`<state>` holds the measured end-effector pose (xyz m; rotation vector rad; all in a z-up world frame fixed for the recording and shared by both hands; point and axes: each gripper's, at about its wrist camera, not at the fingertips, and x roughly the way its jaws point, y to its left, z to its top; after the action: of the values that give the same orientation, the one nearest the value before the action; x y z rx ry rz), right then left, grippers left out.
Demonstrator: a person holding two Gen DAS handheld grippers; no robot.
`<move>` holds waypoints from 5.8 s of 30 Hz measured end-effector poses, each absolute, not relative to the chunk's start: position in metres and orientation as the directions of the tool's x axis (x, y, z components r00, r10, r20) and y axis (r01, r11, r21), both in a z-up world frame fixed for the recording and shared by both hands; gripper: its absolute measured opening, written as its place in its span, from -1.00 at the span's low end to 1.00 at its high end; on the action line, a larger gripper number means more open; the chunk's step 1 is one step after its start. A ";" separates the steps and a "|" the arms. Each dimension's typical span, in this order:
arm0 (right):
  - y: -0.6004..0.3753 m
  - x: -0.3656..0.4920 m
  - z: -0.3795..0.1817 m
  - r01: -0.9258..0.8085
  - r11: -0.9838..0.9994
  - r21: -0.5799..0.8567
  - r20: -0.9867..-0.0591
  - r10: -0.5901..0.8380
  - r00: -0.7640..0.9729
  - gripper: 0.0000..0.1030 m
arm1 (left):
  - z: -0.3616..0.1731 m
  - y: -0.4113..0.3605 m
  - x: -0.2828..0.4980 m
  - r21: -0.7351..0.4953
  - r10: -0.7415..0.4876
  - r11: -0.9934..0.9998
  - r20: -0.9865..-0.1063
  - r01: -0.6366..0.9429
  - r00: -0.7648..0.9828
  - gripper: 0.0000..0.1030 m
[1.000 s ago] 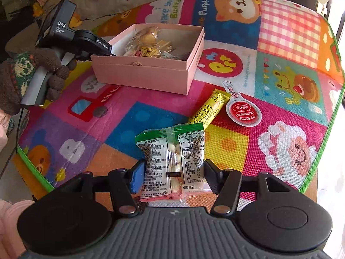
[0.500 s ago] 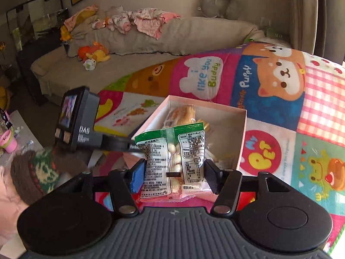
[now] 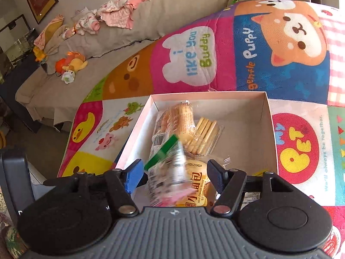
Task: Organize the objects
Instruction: 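Lower the peanut packet into the pink box and open the right gripper, then move the right gripper to the yellow cheese stick and grasp it, then carry the yellow cheese stick into the pink box and release, then withdraw the right gripper from the box toward the red round packet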
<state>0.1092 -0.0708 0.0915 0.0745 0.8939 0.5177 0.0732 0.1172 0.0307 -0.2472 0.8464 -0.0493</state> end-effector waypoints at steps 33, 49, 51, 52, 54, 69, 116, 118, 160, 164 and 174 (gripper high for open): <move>-0.237 -0.013 0.029 -0.224 0.972 0.070 -0.686 0.210 0.697 0.53 | 0.035 0.099 0.072 -0.152 -0.081 0.987 -0.773 -0.060 0.629 -0.63; -0.194 -0.017 0.036 -0.414 0.883 0.220 -0.692 0.440 0.572 0.27 | 0.035 0.101 0.072 -0.167 -0.091 0.984 -0.773 -0.063 0.628 -0.62; -0.191 -0.023 0.040 -0.429 0.877 0.216 -0.686 0.449 0.573 0.28 | 0.035 0.101 0.072 -0.169 -0.092 0.984 -0.772 -0.064 0.629 -0.61; -0.190 -0.025 0.041 -0.429 0.879 0.206 -0.685 0.443 0.579 0.28 | 0.035 0.101 0.072 -0.171 -0.093 0.983 -0.771 -0.064 0.630 -0.61; -0.190 -0.026 0.043 -0.406 0.897 0.177 -0.684 0.408 0.605 0.35 | 0.034 0.101 0.072 -0.174 -0.094 0.983 -0.769 -0.065 0.632 -0.61; -0.196 -0.010 0.020 -0.271 0.961 0.054 -0.734 0.222 0.642 -0.51 | 0.033 0.101 0.074 -0.182 -0.099 0.981 -0.765 -0.066 0.636 -0.61; -0.188 0.007 0.144 -0.322 0.932 0.169 -0.599 0.356 0.717 -0.52 | 0.032 0.105 0.071 -0.210 -0.124 0.976 -0.747 -0.055 0.653 -0.59; -0.177 0.034 0.143 -0.322 0.924 0.206 -0.618 0.378 0.689 -0.52 | 0.031 0.107 0.070 -0.217 -0.131 0.975 -0.744 -0.052 0.655 -0.58; -0.225 0.056 0.084 -0.223 0.975 0.010 -0.692 0.168 0.702 0.48 | 0.028 0.114 0.070 -0.258 -0.156 0.964 -0.728 -0.057 0.668 -0.60; -0.253 0.048 0.056 -0.180 0.980 0.090 -0.733 0.187 0.655 0.65 | 0.029 0.111 0.070 -0.240 -0.140 0.969 -0.742 -0.065 0.655 -0.62; -0.242 0.051 0.022 -0.227 0.967 0.118 -0.737 0.239 0.632 0.69 | 0.031 0.105 0.070 -0.200 -0.111 0.977 -0.765 -0.069 0.635 -0.66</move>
<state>0.0513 -0.2419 0.0221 0.0143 0.8454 0.2665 0.0702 0.1052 0.0312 -0.2189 0.8850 -0.0241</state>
